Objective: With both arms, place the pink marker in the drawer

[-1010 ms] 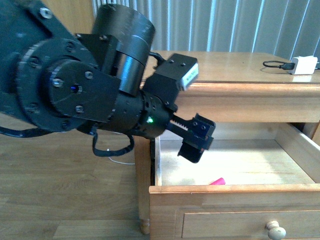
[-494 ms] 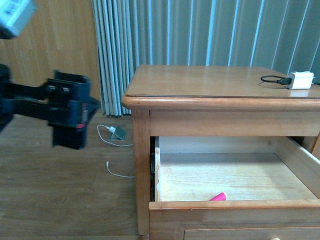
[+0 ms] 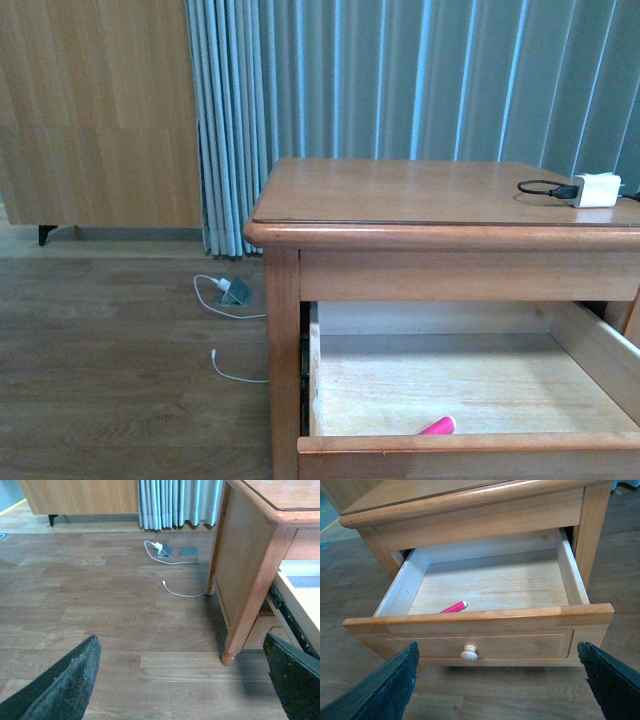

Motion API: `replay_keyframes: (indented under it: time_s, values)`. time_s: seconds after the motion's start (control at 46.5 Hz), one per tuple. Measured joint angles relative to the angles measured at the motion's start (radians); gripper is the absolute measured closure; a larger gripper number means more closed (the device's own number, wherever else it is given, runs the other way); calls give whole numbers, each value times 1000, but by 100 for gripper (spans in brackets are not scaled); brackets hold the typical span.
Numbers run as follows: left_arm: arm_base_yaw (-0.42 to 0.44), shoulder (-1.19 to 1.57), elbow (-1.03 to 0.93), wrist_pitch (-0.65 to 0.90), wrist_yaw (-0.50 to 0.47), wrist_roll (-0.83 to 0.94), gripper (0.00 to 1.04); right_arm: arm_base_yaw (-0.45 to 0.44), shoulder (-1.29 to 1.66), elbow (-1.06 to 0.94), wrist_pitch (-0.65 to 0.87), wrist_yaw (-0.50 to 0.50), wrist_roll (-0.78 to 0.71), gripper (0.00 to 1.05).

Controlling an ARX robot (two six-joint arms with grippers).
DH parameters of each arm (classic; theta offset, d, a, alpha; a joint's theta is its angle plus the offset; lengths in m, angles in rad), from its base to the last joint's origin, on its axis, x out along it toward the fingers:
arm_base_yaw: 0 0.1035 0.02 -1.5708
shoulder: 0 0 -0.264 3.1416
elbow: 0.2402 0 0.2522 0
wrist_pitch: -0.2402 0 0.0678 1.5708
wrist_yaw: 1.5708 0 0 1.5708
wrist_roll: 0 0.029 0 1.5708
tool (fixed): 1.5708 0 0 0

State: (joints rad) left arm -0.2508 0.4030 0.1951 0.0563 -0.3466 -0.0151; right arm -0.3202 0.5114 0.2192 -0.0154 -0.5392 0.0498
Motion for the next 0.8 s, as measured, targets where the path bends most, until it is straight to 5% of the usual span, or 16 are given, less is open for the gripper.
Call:
replay_keyframes:
  time_s: [0.172, 0.559, 0.666, 0.795]
  values:
    - [72, -134, -47, -36, 36, -33, 6, 0, 0, 0, 0, 0, 0, 8]
    - [87, -145, -50, -31, 62, -39, 7, 0, 0, 0, 0, 0, 0, 8]
    - [212, -188, -93, 43, 303, -11, 24, 0, 0, 0, 0, 0, 0, 8]
    - [245, -278, -106, -40, 339, -3, 44, 0, 0, 0, 0, 0, 0, 8]
